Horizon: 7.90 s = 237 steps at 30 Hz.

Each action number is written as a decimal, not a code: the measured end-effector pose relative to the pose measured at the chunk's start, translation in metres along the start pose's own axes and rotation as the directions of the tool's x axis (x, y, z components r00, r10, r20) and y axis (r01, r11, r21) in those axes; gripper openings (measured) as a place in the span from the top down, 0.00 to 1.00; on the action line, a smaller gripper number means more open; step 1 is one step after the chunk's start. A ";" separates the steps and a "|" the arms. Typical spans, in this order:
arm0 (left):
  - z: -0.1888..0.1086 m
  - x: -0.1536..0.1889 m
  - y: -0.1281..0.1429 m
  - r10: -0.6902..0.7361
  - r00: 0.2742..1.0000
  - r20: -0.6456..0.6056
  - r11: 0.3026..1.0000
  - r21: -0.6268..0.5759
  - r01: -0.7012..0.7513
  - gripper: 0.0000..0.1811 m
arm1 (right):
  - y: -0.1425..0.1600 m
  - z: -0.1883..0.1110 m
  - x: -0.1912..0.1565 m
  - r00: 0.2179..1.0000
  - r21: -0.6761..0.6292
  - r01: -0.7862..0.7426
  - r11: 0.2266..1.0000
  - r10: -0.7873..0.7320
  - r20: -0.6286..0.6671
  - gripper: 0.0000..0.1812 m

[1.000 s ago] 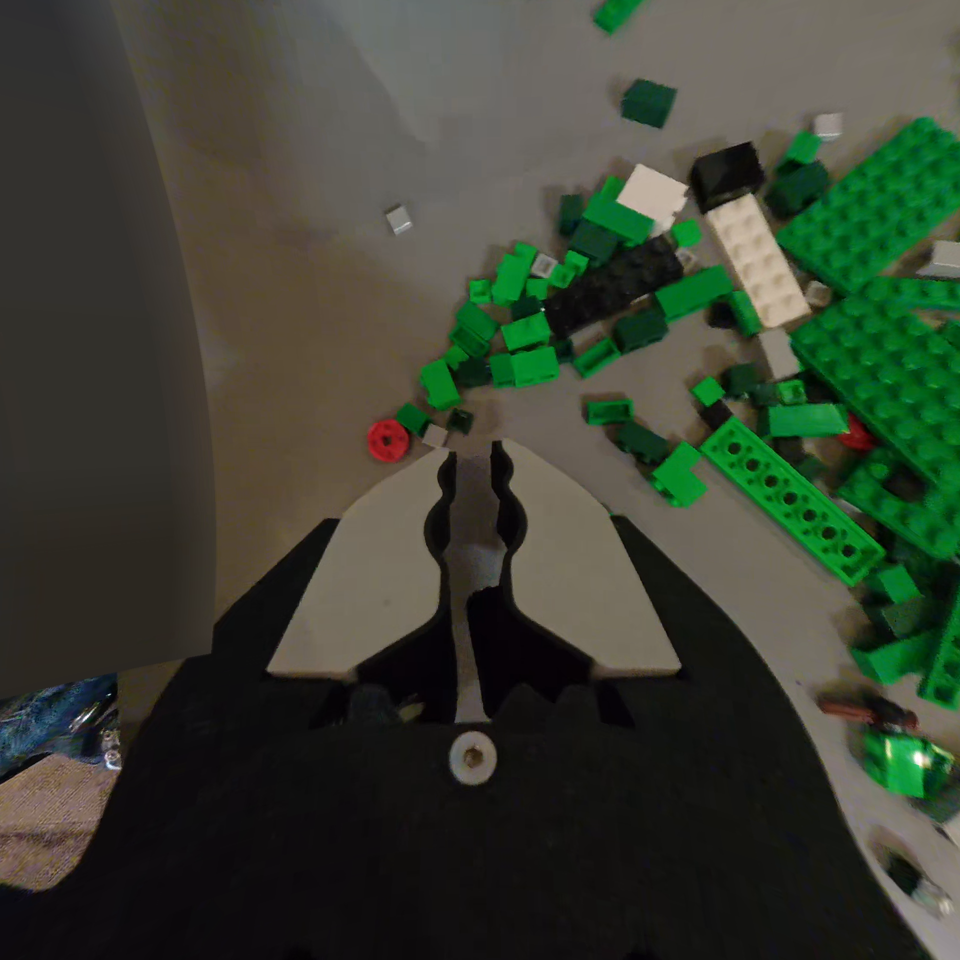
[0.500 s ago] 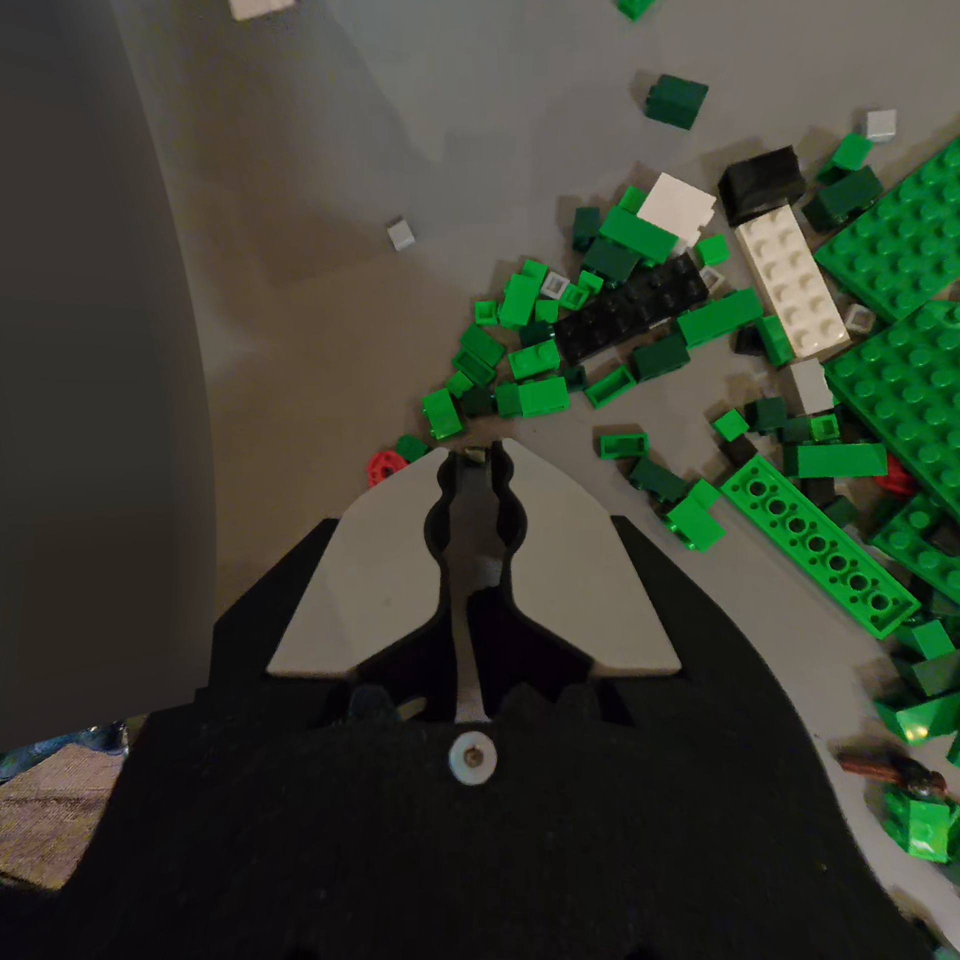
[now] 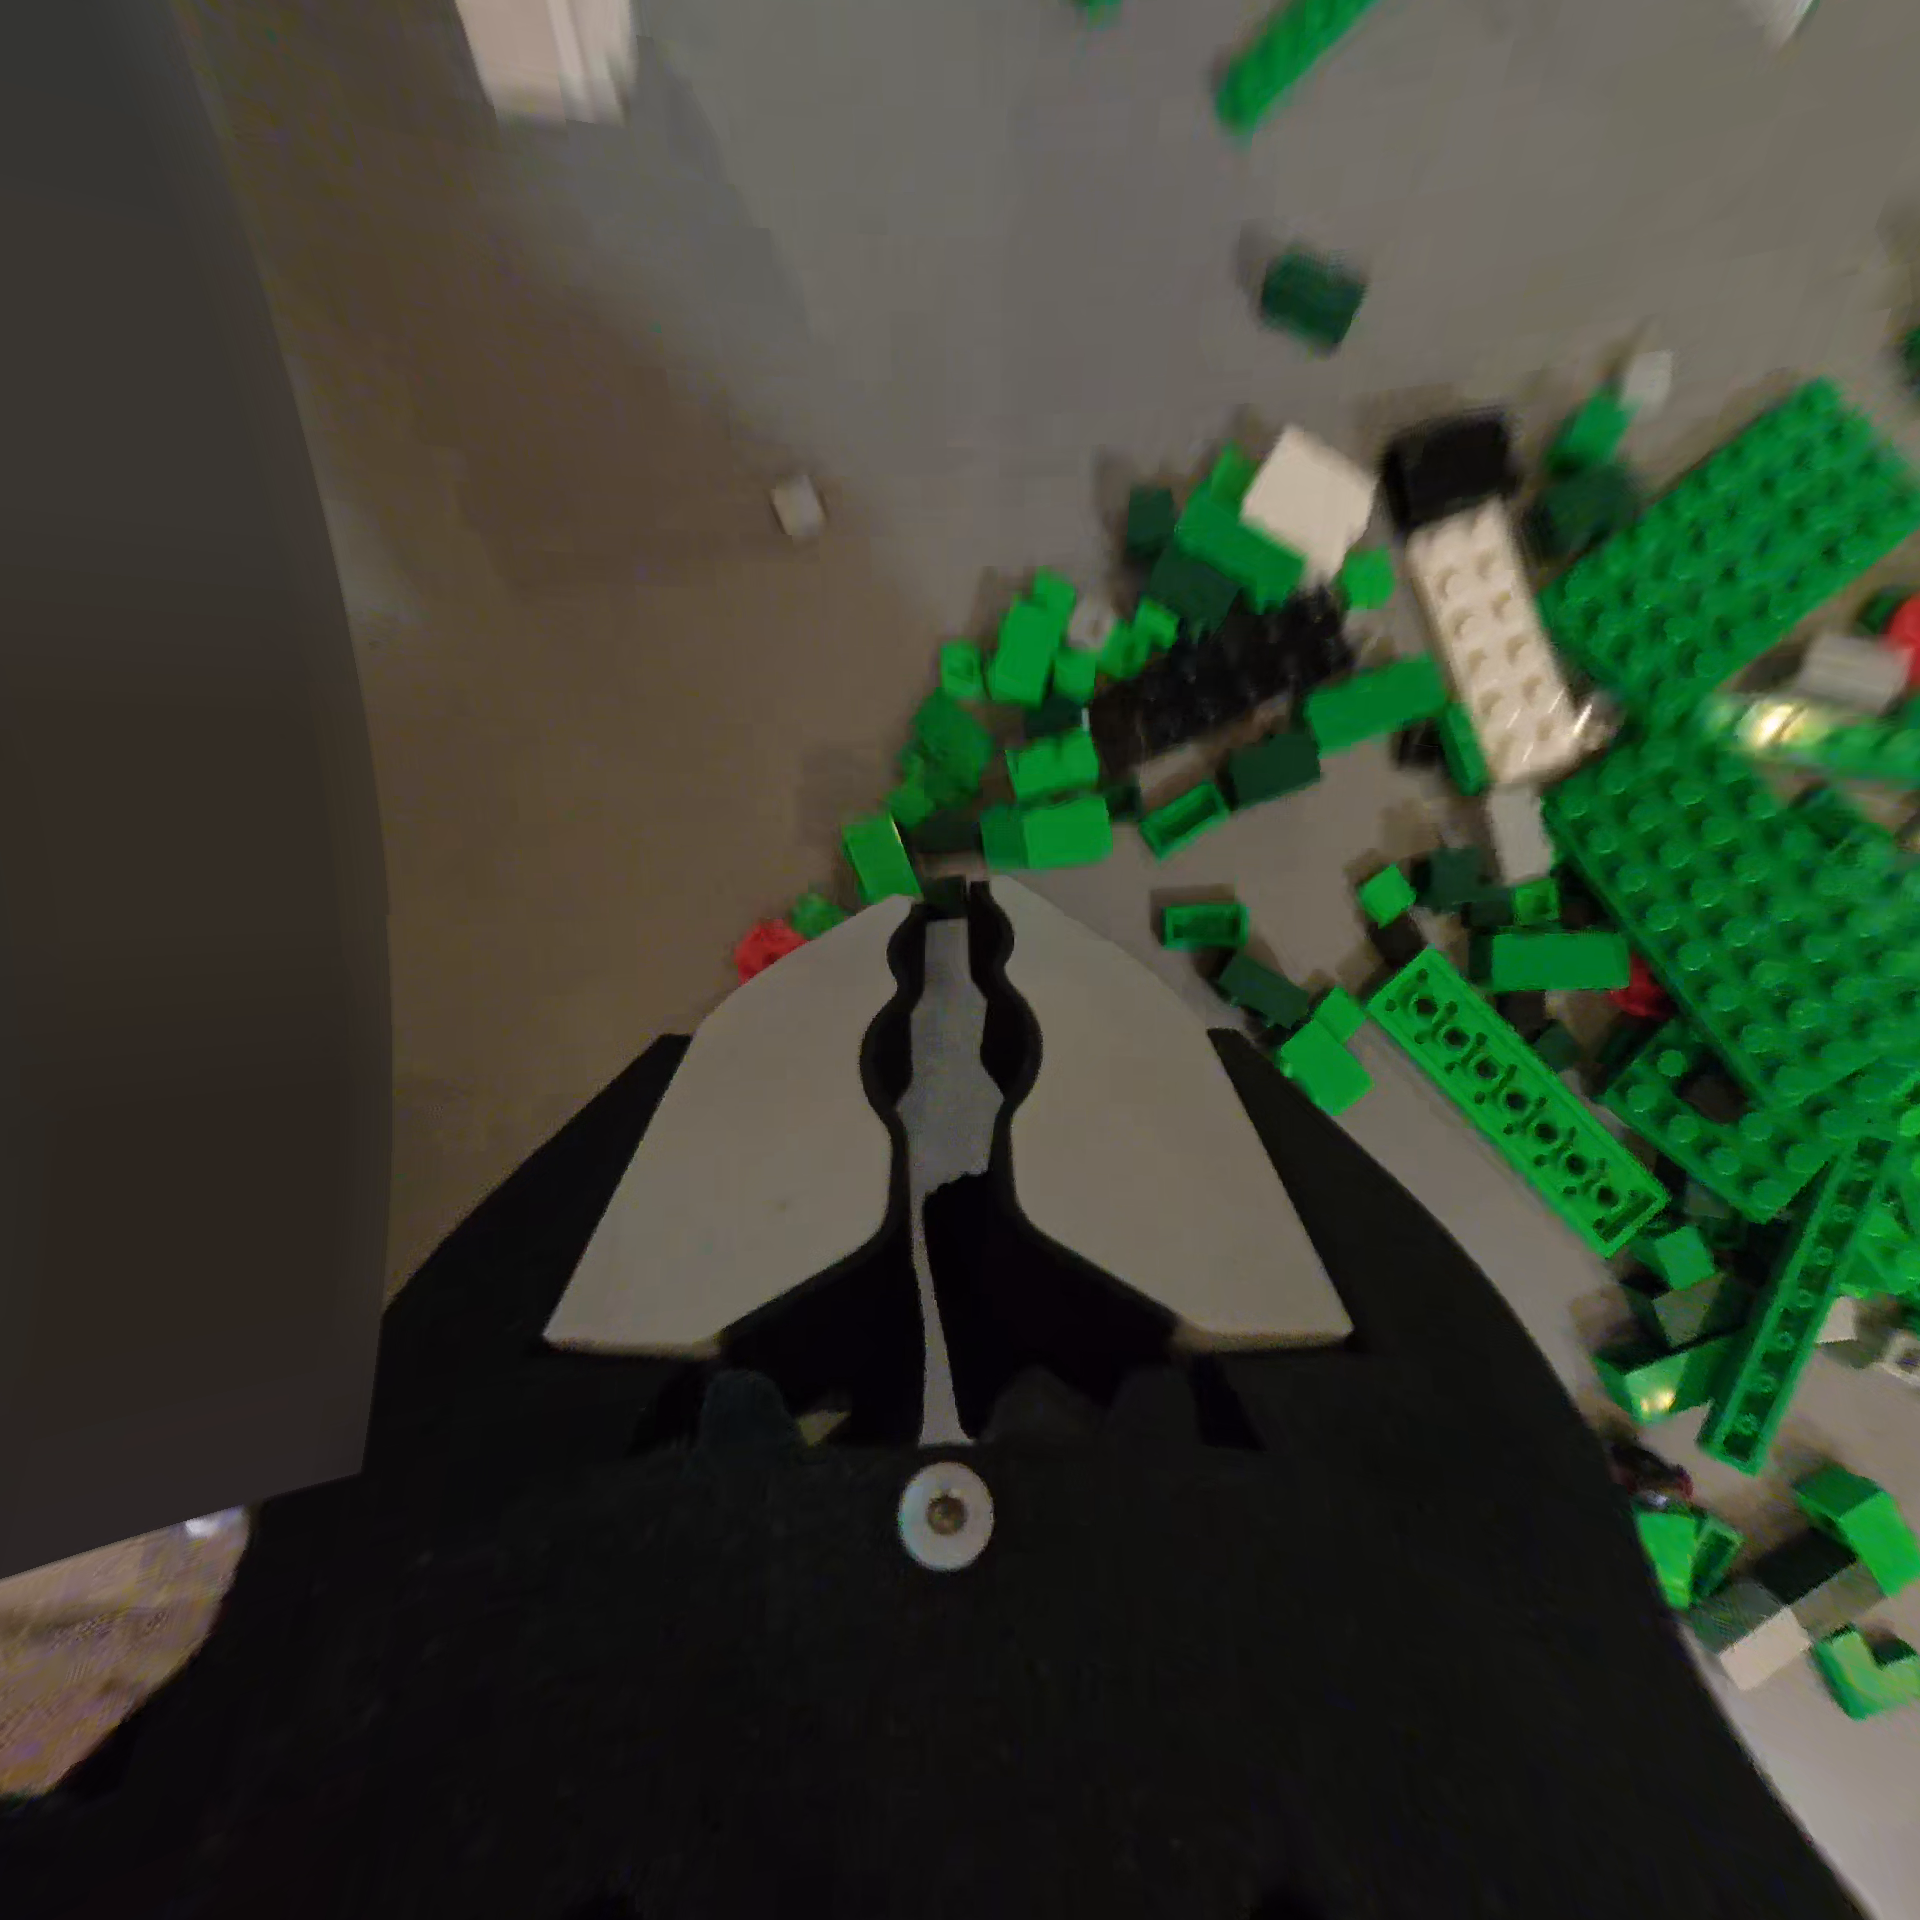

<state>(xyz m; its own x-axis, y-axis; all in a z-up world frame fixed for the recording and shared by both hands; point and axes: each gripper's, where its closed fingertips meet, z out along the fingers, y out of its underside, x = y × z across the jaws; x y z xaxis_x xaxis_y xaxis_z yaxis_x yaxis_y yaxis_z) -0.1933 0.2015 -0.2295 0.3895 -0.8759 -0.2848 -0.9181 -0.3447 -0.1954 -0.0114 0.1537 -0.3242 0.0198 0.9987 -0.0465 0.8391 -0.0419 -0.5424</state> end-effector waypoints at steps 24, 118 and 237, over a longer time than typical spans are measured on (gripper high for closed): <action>0.004 0.007 -0.008 0.049 0.999 0.003 0.998 -0.026 -0.049 1.00 | -0.191 -0.050 0.031 0.775 0.352 0.310 0.883 -0.021 -0.631 0.85; 0.002 -0.007 0.002 -0.005 1.000 0.028 1.000 -0.028 0.006 1.00 | 0.001 0.009 0.085 0.928 0.148 -0.310 0.939 0.333 -0.169 0.91; 0.015 -0.027 0.016 -0.088 0.996 -0.036 0.996 -0.013 0.087 1.00 | -0.036 -0.012 0.178 0.955 0.089 -0.123 0.988 0.143 -0.258 0.87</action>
<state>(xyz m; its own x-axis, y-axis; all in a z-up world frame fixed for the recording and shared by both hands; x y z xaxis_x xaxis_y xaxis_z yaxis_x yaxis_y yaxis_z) -0.2174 0.2246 -0.2394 0.4655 -0.8538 -0.2331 -0.8816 -0.4242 -0.2070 -0.0312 0.3337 -0.3032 0.2790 0.9556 0.0950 0.7783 -0.1671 -0.6052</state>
